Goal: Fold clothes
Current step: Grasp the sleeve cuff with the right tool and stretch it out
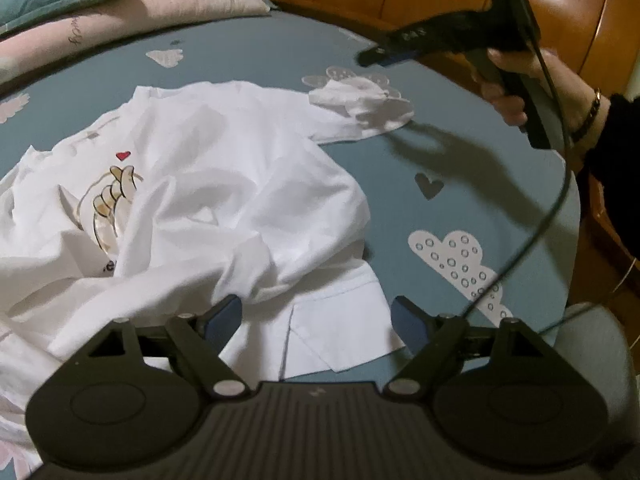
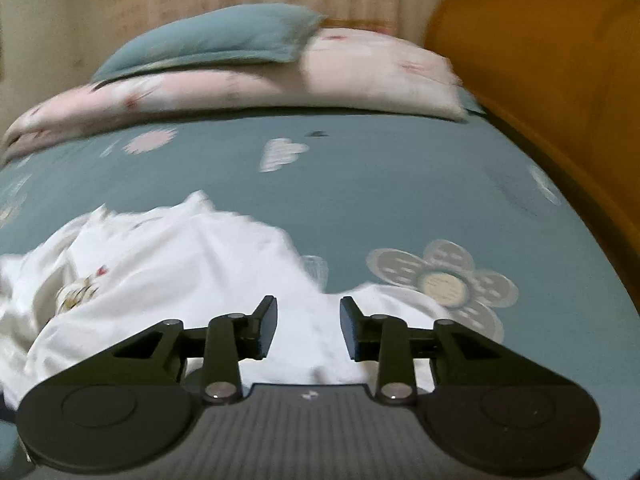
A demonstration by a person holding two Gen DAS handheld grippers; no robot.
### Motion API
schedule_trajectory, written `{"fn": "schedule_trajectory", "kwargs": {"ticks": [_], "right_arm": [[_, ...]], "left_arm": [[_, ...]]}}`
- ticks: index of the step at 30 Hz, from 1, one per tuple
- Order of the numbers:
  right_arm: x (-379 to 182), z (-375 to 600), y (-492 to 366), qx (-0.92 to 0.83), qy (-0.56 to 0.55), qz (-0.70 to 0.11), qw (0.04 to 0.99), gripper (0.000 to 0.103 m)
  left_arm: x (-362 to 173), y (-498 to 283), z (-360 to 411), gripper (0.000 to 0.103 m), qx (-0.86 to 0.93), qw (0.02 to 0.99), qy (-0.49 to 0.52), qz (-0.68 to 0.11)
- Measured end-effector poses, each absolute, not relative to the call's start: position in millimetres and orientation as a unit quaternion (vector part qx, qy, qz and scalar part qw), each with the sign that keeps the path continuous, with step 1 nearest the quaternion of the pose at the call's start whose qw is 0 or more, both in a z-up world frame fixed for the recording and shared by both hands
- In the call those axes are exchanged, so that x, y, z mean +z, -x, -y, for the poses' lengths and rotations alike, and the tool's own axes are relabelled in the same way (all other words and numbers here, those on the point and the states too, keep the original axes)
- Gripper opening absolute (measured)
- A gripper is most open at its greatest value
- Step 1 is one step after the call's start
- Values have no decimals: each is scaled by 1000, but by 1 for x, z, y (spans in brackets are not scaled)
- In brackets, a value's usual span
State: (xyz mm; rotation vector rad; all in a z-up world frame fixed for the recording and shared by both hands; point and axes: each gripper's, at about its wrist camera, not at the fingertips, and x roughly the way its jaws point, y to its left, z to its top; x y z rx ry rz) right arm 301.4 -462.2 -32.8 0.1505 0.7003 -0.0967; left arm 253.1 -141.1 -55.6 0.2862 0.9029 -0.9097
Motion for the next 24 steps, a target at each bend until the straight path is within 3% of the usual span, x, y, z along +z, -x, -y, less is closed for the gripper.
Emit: {"fn": "schedule_trajectory", "kwargs": {"ticks": [12,24], "right_arm": [[-84,526,-280,-83,-252,-329,906,43],[-103,522,-301,-59,-267,-330,904,46]], "left_arm": [[-57,-252,144,84,-427,794,-133,-412],[-57,-252,144,84,-429,793,-131,-412]]}}
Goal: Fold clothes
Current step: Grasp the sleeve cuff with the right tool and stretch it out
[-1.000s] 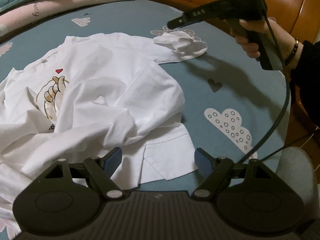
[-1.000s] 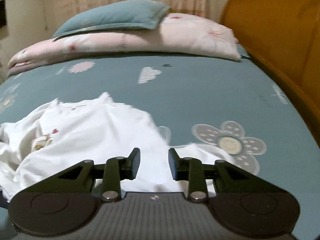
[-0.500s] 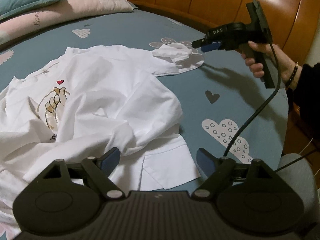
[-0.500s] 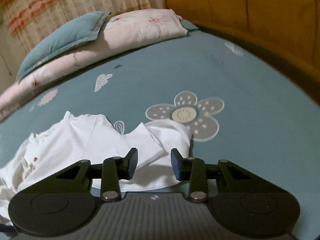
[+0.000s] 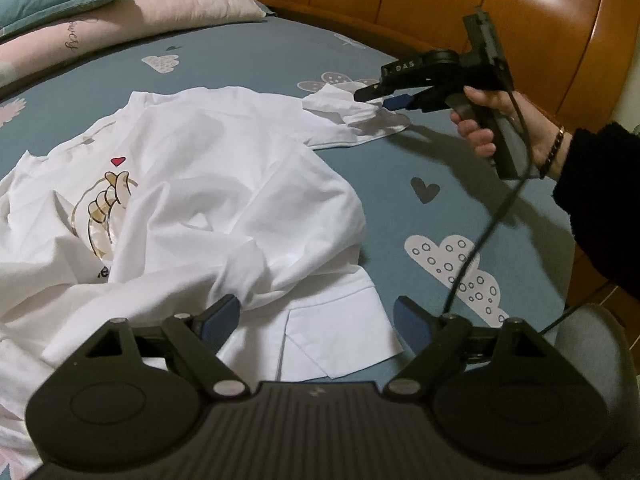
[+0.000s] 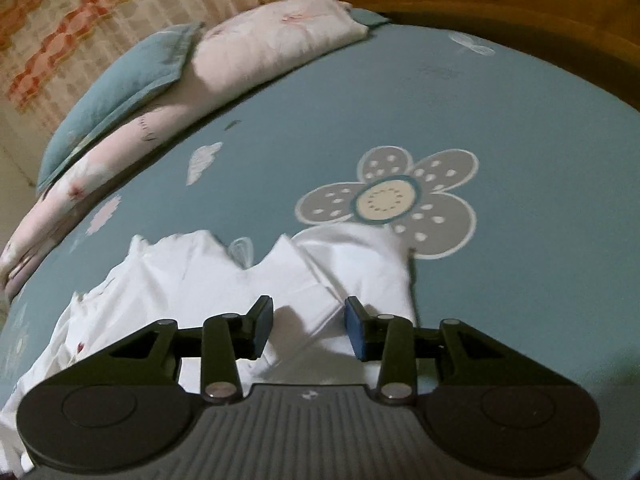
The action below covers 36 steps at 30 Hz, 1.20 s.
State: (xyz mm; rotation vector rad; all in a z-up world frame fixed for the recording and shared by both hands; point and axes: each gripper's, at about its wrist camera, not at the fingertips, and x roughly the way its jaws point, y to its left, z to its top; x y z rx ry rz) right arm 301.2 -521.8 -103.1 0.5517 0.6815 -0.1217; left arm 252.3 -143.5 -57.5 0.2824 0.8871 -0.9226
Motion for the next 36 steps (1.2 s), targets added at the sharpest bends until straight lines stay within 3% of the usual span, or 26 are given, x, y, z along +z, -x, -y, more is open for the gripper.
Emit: {"fn": "schedule_trajectory", "kwargs": {"ticks": [2,4,5,6,22,36], "right_arm": [[-101,514,-301,-44,-238,-327,914,45],[-97,510,-301,-47,-218,-328,918,28],[-95,509,-301,-50,-210,-328,920,9],[-91,511,-298,-54,-207,-322,922,7],[-29,576,-217,-241,-128,-290,917,6],[-55,638,-182,-373,-133,-329,857,6]], "left_arm": [[-58,-252,144,84,-429,793,-133,-412],[-58,-252,144,84,-428,793,-132,-412],[-58,-253,145,84,-428,794,-131,-412],[-57,-253,144,84,-429,794,-131,-411],[-51,-248,142,84,-435,797,-127,-400],[-50,-247,142,84,-437,797,-127,-398]]}}
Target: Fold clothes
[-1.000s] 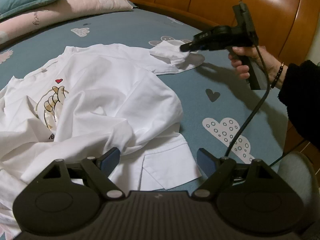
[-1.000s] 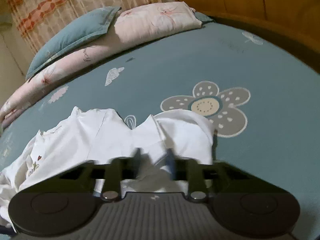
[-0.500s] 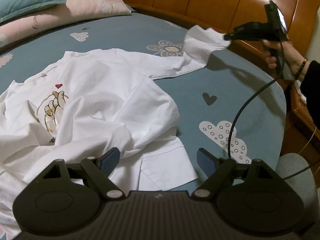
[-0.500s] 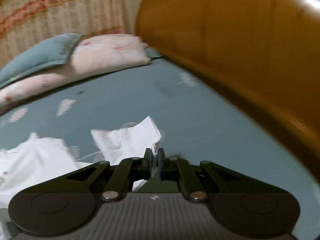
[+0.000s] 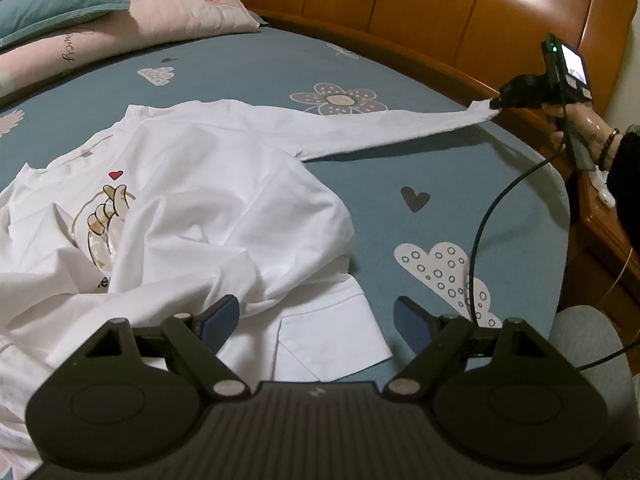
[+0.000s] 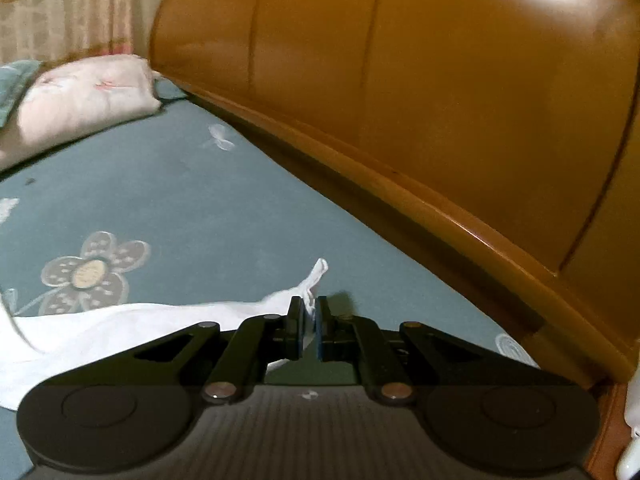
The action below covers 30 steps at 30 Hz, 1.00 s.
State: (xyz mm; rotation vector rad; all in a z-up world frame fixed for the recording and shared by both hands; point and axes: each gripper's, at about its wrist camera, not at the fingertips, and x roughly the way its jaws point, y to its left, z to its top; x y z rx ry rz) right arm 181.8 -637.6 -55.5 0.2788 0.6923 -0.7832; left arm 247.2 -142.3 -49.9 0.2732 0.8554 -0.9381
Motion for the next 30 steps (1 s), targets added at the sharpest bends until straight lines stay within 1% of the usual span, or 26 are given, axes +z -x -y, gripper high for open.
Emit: {"fn": "schedule_trajectory", "kwargs": {"ticks": [4,8,9,10,13,16,18,20,23,26,30], "right_arm": [[-65,641,-180,-379,-129,-348,848,6],[-83,643,-181,-379,-123,-395,828,8],[-87,644,-185,-383,-120,-411,819,14],[-92,645,-190,-388,-117,-427,808,17],[-84,633,-202,-384,-87,-417,819,18],[-64,603,-227,-311,-48,-378,871,19],[-57,578,-253,-230,-26,-360,904,26],[-59,552,-286,-141,-13,-351,926,28],[-77,528,-335,-43,-10,-359,932,28],[-100,518,-373,4,12,-383,924,28],[-114,530,-387,44,16,-399,916,28]], "left_arm": [[-51,-248,142,84,-434,797,-128,-400],[-50,-249,141,84,-435,796,-128,-400],[-50,-248,141,84,-435,796,-128,-400],[-50,-248,140,84,-435,797,-129,-400],[-48,-247,140,84,-436,798,-127,-396],[-45,-245,139,84,-443,798,-124,-390],[-45,-244,139,85,-445,798,-121,-388],[-44,-245,139,87,-446,799,-120,-386],[-44,-247,141,87,-446,798,-118,-388],[-43,-250,142,87,-449,796,-121,-388],[-46,-256,144,87,-449,793,-125,-392]]}}
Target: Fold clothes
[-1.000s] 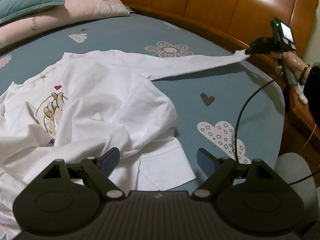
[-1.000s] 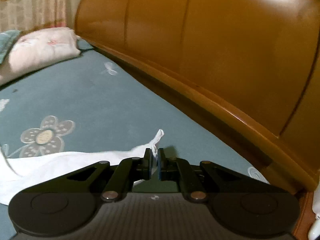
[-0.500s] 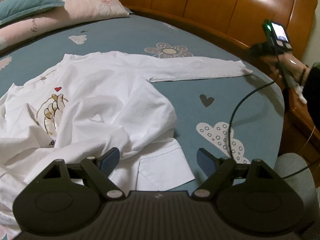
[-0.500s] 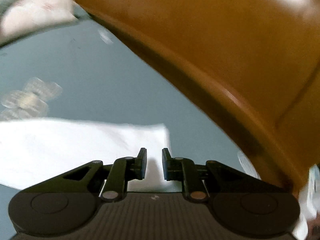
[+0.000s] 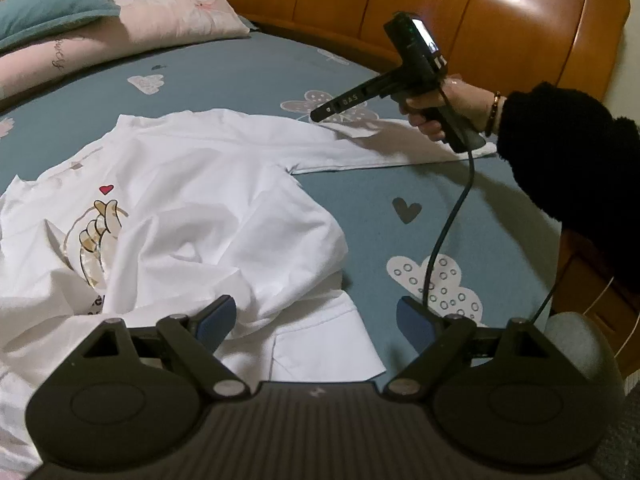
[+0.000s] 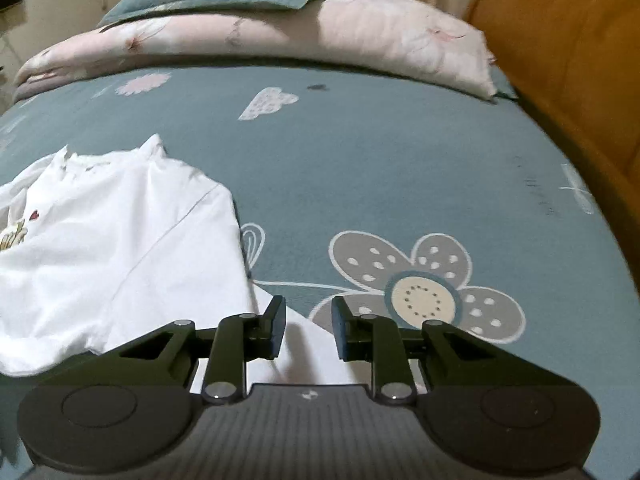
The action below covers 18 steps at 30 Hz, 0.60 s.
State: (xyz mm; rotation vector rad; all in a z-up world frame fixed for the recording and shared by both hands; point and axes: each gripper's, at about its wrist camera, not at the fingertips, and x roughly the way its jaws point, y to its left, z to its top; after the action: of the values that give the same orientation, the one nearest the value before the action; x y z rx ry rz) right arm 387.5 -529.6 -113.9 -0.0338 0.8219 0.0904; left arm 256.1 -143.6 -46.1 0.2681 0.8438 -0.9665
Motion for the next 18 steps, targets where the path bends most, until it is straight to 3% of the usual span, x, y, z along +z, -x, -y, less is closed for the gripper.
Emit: {"fn": "schedule_trajectory", "kwargs": {"ticks": [4,10,11,12,14,18], "right_arm": [[-117,537,-390,74,26,-417,905,30],[-118,514,-380,90,76,-423,898,44],[-118,514,-381,92,73,-426,897,40],[-118,514,-381,101,68,-430,895,22],[-117,512,-379,115,68,-433,891,5],[-115,507,-376,103,89,-424,895,2]], "left_arm": [[-48,-257,147,88,-450,792,-134,-391],[-50,-254,150,89,-450,793,-138,-387],[-50,-254,149,89,-451,793,-137,-386],[-50,-254,149,89,-451,793,-135,-386],[-50,-253,147,89,-454,792,-135,-385],[-52,-254,147,89,-453,793,-134,-385]]}}
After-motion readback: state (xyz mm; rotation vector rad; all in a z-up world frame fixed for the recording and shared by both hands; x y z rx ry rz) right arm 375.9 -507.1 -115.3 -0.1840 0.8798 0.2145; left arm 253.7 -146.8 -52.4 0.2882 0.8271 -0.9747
